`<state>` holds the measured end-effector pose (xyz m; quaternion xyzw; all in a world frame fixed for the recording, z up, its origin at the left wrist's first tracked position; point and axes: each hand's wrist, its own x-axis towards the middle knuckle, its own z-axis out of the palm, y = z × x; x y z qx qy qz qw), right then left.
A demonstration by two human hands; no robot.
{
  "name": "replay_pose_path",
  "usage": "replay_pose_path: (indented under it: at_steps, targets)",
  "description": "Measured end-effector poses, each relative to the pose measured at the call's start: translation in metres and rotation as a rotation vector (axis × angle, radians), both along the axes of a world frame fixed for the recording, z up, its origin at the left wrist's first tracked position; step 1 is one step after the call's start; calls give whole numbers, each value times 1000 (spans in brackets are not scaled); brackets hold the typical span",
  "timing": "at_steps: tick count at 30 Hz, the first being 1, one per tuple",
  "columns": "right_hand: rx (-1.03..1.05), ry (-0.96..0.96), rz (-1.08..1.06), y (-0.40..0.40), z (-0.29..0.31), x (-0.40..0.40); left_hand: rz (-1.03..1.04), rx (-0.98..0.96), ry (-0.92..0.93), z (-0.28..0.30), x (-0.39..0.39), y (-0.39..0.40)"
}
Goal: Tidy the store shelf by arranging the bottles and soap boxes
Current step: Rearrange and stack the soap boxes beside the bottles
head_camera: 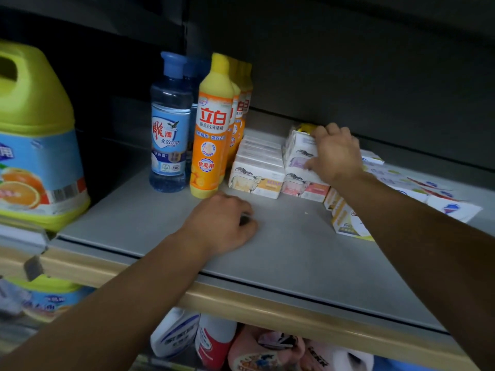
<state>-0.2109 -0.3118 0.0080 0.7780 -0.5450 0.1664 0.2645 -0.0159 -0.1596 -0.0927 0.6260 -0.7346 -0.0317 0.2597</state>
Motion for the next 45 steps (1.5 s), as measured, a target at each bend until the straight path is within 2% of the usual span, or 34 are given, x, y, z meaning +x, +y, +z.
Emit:
replay_pose_path:
  at_steps: [3,6,8,11,15,19,22,25,28,30,34,38,41,45]
  targets:
    - [-33,-139,162,21,3,-2,22,10,56,2,0,1]
    - [6,-313,330,58,-1,1,23,2,254,5,1,2]
    - [34,-356,417,83,-10,2,17,-64,432,6,2,5]
    - [142,-353,508,110,-28,2,-53,-153,575,9,1,11]
    - [232,-368,539,121,-55,3,-234,-137,581,11,0,17]
    - [209,-522,555,124,-76,-3,-227,-100,644,13,-2,19]
    - [326,-579,535,121,-85,-12,-126,-56,776,16,1,18]
    - [416,-616,598,119,-89,-18,-122,51,928,16,5,19]
    - [446,-756,644,122,-87,-19,-130,168,1155,19,4,20]
    - [512,-881,650,125,-85,-18,-104,182,1243,21,4,19]
    - [631,-1065,624,127,-86,-16,-107,154,1266,22,6,19]
    - [761,-1235,415,125,-82,-15,-116,178,1082,21,5,22]
    - [843,-1260,309,123,-80,-17,-74,187,968,21,3,22]
    - [863,-1278,305,122,-79,-15,-67,189,960,23,1,22]
